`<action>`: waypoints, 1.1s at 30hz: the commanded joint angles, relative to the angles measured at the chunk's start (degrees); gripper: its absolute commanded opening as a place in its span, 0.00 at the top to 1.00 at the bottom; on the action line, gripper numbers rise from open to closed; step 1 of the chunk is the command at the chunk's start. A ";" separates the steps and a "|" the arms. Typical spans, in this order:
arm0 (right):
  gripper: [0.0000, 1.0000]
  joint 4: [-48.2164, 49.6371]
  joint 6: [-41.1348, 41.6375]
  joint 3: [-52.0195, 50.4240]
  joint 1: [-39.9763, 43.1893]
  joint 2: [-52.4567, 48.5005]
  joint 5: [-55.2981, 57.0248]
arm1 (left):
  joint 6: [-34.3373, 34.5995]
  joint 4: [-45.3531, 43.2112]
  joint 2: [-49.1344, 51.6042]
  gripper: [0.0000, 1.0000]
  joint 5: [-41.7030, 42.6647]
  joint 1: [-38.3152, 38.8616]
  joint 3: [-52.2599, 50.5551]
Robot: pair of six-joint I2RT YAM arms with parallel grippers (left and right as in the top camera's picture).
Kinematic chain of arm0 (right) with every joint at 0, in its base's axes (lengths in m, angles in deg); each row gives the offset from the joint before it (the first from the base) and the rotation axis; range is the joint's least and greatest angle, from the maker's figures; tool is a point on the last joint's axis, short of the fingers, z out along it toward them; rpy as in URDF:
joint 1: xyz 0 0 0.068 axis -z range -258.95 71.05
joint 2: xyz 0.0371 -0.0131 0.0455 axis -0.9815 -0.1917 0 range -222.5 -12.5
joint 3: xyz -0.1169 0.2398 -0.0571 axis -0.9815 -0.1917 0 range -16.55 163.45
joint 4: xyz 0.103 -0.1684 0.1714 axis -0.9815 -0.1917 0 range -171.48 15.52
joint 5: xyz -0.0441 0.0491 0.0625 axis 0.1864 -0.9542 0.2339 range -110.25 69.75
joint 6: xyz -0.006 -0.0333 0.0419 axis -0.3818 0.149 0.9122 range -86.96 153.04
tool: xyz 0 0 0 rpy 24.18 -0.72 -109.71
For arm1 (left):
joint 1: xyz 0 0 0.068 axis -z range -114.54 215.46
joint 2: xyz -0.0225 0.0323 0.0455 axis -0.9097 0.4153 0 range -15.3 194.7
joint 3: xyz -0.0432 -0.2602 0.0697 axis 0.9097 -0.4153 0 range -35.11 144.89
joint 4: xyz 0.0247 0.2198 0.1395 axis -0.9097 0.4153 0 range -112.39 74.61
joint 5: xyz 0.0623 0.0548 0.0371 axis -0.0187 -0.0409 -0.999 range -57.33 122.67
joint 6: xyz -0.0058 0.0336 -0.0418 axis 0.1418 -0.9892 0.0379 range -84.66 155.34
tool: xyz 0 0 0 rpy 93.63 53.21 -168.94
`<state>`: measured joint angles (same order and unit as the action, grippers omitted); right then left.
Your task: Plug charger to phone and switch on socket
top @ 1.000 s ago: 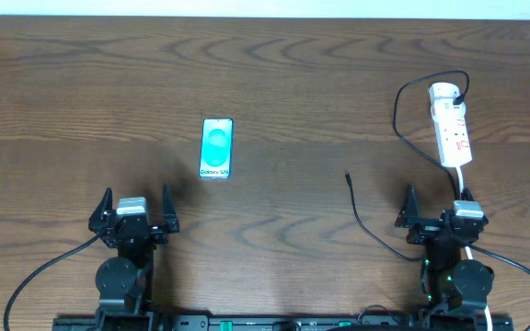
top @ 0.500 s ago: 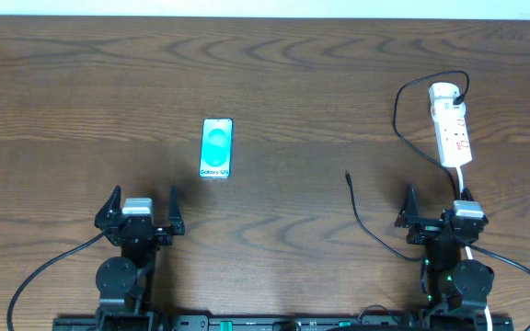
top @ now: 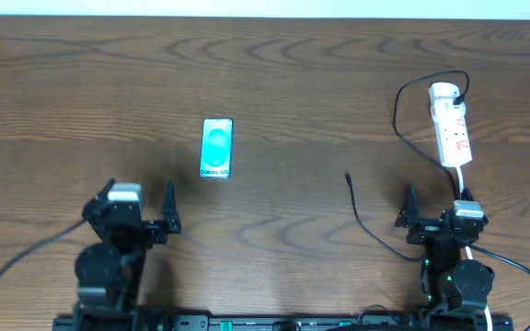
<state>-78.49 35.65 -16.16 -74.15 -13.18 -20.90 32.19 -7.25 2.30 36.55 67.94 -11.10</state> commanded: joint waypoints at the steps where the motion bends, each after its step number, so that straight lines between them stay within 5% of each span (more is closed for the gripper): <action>1: 0.01 -0.28 0.74 -0.07 0.26 0.20 -0.35 | 1.62 2.25 8.92 0.02 3.23 0.22 10.14; 13: 0.01 -0.28 0.74 -0.07 0.26 0.20 -0.35 | 4.35 37.79 47.91 0.02 3.23 0.22 53.05; 26: 0.01 -0.28 0.74 -0.07 0.26 0.20 -0.35 | 4.81 37.81 60.65 0.02 12.37 0.50 54.49; 33: 0.01 -0.28 0.74 -0.07 0.26 0.20 -0.35 | 10.80 39.63 65.40 0.02 11.06 0.50 55.41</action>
<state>-78.52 35.65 -16.16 -74.15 -13.23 -20.90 40.27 31.59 66.06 46.78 68.36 42.30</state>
